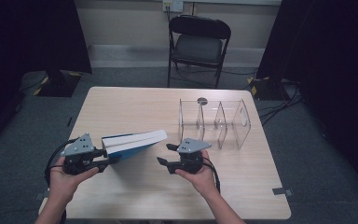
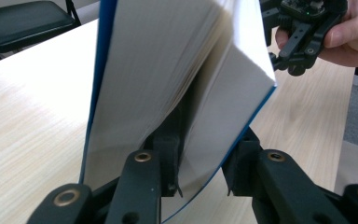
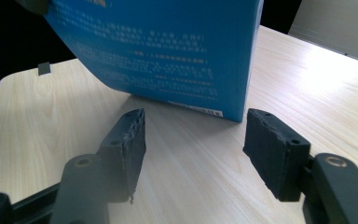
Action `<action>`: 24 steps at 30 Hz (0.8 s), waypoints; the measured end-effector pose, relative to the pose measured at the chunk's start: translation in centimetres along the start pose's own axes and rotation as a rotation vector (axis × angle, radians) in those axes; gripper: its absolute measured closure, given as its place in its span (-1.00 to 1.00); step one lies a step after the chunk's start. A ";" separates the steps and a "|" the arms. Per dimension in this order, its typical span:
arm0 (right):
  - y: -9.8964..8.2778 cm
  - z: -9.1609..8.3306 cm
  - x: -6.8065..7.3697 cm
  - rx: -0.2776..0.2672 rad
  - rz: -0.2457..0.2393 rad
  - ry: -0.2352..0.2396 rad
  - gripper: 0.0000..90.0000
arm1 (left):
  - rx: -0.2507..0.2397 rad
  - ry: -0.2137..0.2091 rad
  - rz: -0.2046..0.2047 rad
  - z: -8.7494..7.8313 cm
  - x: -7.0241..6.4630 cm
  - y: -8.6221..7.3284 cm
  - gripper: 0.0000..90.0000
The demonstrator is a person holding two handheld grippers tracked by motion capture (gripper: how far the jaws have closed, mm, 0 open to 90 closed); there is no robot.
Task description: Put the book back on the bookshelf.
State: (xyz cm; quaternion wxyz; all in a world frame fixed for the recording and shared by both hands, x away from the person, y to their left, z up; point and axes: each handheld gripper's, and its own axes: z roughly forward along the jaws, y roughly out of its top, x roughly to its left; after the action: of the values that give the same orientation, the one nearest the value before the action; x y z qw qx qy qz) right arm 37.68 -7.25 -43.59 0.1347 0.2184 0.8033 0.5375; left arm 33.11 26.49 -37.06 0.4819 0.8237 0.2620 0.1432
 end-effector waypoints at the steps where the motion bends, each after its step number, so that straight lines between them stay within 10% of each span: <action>1: -0.1 0.0 0.0 0.003 0.001 0.000 -0.15 | -0.003 0.002 -0.004 0.0 0.1 0.0 0.57; 24: -3.0 0.8 -0.6 0.077 0.033 0.021 -0.20 | -0.061 0.101 -0.037 -1.3 2.9 0.8 0.66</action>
State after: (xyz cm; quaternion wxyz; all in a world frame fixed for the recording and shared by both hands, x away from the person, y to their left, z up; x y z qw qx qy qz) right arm 37.95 -7.85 -46.71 0.1088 0.2309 0.8212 0.5103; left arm 35.13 28.77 -35.83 0.4957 0.7954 0.2965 0.1837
